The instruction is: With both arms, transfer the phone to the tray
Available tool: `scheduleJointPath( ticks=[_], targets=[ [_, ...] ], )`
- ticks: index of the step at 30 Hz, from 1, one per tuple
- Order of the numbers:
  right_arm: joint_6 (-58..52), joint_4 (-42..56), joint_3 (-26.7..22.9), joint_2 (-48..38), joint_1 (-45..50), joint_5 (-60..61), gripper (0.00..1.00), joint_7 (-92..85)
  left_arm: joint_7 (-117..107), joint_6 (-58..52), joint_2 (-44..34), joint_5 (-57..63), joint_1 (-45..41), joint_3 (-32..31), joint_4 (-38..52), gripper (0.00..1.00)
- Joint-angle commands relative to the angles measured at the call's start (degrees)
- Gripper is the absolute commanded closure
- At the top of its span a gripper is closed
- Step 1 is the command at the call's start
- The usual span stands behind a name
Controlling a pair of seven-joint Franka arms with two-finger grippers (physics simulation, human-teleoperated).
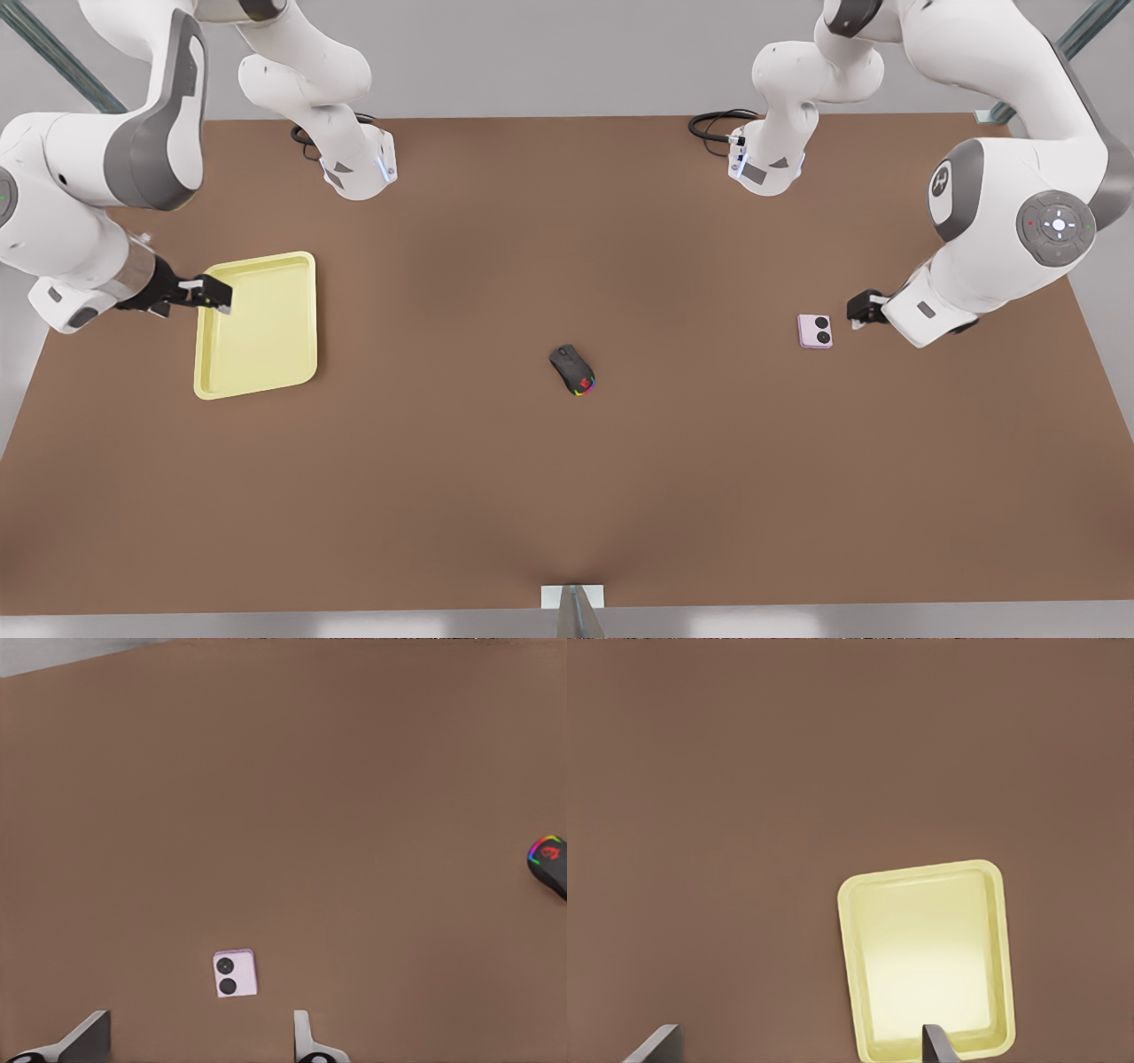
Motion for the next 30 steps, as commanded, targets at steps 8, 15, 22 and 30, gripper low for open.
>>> scheduleJointPath(
  ticks=[8, 15, 22, 30],
  targets=[
    [1.78, 1.70, -0.05, 1.41, 0.13, 0.15, 0.00, -1.64, 3.11, 12.10, -1.53, -3.24, 0.09, 4.13, -12.76, 0.00],
    [1.78, 1.70, 0.04, 1.41, 0.30, -0.02, 0.00, -1.64, 1.62, 46.38, -8.65, -4.74, 0.00, 5.09, -45.46, 0.00],
    [1.78, 1.70, 0.04, 1.41, 0.30, -0.02, 0.00, -1.64, 1.71, 51.40, -4.78, -5.18, -0.09, 7.12, -53.55, 0.00],
    [1.78, 1.70, 0.04, 1.41, 0.48, -0.20, 0.00, -1.64, 2.24, 56.49, -3.29, -5.18, 0.00, 10.90, -60.93, 0.00]
  ],
)
